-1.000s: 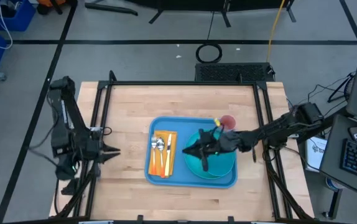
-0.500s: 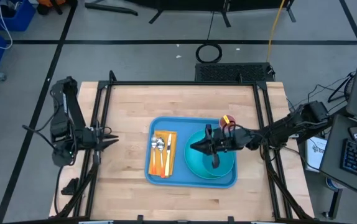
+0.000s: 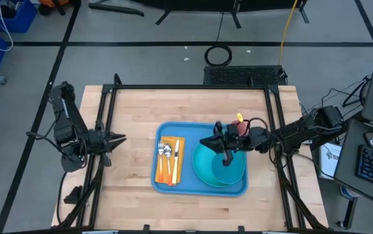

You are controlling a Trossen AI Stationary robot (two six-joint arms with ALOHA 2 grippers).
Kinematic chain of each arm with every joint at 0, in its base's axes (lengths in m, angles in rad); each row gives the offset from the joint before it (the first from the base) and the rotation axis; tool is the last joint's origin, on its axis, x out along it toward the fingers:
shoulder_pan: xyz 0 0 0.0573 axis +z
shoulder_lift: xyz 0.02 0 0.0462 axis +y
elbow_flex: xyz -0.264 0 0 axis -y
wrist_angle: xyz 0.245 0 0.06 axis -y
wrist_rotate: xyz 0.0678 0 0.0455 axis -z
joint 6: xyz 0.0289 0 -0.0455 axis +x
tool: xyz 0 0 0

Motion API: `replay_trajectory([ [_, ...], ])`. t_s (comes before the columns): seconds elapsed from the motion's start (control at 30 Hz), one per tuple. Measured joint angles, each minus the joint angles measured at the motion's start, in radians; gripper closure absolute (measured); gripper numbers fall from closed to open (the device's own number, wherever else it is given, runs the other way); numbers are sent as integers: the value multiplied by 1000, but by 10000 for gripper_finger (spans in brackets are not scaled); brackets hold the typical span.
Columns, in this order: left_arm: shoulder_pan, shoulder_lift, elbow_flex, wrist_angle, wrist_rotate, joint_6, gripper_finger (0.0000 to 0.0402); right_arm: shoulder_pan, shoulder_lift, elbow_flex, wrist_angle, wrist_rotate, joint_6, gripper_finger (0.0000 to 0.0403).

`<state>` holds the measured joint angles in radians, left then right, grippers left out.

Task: Set up tray
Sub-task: Adjust the blue bowl on the green plate on the blue serving tray

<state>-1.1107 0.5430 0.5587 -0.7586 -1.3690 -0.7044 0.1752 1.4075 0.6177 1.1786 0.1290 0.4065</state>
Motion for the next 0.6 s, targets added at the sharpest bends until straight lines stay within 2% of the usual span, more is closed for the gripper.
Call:
replay_trajectory([
  [0.07, 11, 0, 0, 0, 1, -48, 339, -4, 0, 11, -25, 1, -54, 401],
  [0.17, 24, 0, 0, 0, 33, -96, 339, 19, -5, 92, -292, 14, -92, 402],
  [0.23, 33, 0, 0, 0, 58, -116, 339, 34, -5, 200, -587, 56, 24, 402],
  [0.37, 46, 9, 0, 0, 94, -157, 339, 56, 5, 423, -1179, 206, 180, 402],
  [0.47, 54, 35, 0, 0, 96, -174, 339, 69, 7, 544, -1472, 205, 283, 403],
  [0.6, 68, 93, 0, 0, 112, -227, 339, 88, 15, 639, -1844, 137, 460, 403],
])
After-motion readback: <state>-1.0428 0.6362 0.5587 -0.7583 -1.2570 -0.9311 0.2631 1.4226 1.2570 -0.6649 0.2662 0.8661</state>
